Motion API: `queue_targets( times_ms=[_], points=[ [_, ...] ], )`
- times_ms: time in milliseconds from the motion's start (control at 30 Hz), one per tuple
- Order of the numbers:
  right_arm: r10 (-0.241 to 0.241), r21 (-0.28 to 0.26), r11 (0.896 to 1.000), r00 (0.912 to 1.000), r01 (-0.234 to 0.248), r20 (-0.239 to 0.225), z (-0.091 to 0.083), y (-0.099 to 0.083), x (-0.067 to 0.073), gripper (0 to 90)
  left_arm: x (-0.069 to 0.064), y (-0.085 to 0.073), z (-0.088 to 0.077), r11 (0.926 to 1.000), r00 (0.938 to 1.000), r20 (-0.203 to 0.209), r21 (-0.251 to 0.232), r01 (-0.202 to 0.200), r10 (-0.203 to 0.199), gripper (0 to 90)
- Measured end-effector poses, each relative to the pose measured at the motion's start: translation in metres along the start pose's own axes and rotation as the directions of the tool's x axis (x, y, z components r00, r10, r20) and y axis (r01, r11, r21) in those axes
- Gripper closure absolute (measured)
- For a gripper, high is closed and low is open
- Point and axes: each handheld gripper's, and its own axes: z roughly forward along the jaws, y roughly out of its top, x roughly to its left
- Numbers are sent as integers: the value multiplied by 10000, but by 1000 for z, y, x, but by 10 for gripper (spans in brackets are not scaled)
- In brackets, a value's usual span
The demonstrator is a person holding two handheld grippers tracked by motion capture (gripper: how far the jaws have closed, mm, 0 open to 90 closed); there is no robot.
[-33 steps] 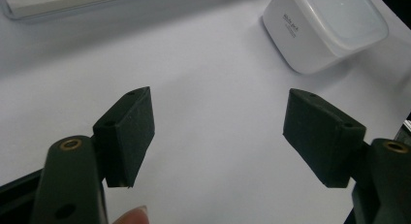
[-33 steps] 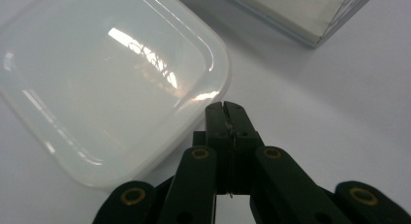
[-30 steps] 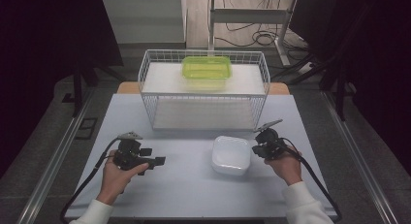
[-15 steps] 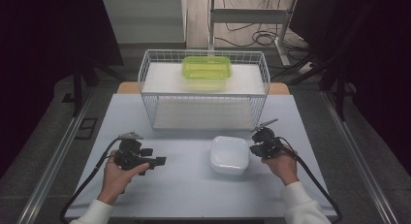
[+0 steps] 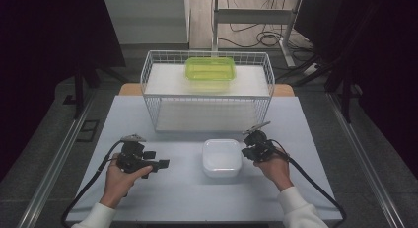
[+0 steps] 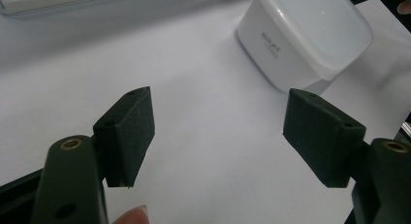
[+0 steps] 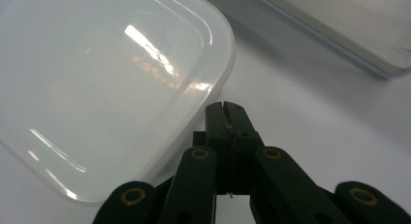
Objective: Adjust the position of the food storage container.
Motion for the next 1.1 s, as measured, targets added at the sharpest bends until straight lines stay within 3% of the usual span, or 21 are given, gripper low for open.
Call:
queue_targets(
  times_ms=[67,367,800,933,1033,1100],
  points=[
    [73,-135,9999,9995,-78,-317,3,1,3,888,0,0,2,10000,9999,113,-16,72,-72,268],
    [-330,-207,9993,9991,325,-273,11,9,20,888,0,0,4,9999,9998,122,-1,123,-123,268],
    [-419,-276,9988,9983,408,-395,6,8,19,888,0,0,2,10000,9999,41,-19,96,-96,267],
    [-270,-653,9976,9990,246,-362,-8,5,14,880,-1,0,-3,9989,9997,-108,-403,221,-225,260],
    [222,-1151,9929,9977,-295,-646,-21,0,11,716,-2,1,-9,9956,9992,-93,-848,391,-400,251],
    [658,-1388,9869,9904,-826,-1213,-30,-4,9,614,-4,0,-13,9916,9985,-10,-1176,539,-543,248]
  ],
)
